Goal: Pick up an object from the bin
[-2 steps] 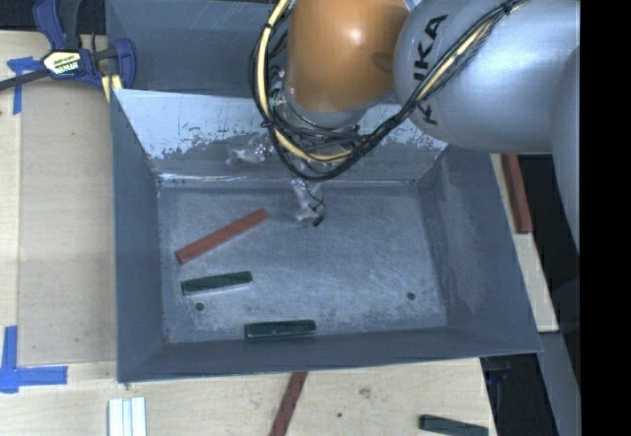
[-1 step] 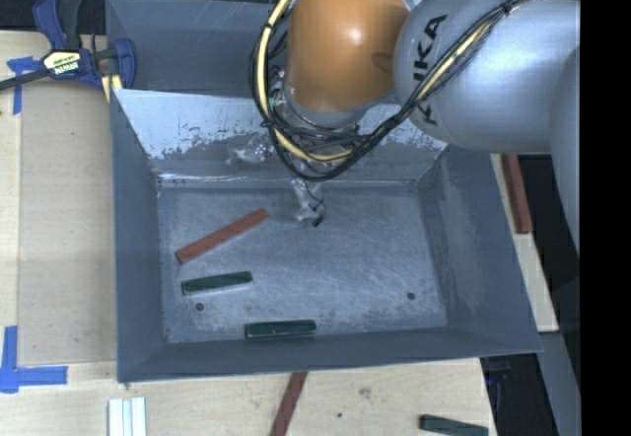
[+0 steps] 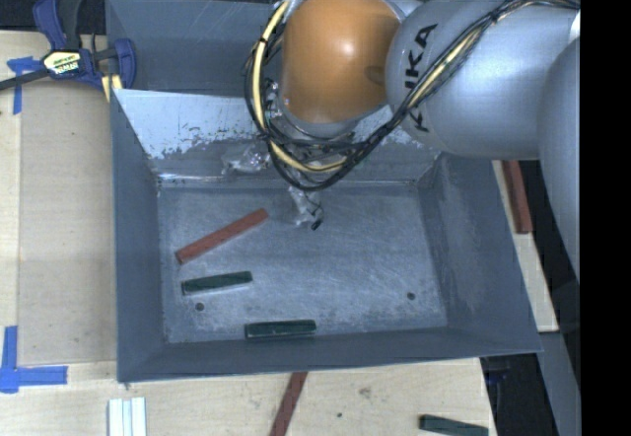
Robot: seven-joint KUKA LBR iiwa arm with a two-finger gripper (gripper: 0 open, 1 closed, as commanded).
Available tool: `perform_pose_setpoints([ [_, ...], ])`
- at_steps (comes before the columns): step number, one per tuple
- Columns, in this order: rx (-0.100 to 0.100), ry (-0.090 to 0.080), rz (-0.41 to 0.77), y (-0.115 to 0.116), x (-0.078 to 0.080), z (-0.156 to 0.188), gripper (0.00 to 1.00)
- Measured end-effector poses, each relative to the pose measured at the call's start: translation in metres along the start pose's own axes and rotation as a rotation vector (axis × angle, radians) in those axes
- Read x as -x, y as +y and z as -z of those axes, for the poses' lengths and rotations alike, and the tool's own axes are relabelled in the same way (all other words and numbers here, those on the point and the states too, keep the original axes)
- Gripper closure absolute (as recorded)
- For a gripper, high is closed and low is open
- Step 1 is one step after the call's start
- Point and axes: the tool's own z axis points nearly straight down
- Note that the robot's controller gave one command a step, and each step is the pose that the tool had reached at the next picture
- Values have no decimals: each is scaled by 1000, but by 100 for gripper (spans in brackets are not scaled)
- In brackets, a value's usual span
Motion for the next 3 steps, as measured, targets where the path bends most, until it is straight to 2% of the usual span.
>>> perform_pose_setpoints([
  [1,7,4,298,29,13,-90,100],
  [2,8,4,297,29,13,-89,100],
  [3,10,8,270,20,23,-40,100],
])
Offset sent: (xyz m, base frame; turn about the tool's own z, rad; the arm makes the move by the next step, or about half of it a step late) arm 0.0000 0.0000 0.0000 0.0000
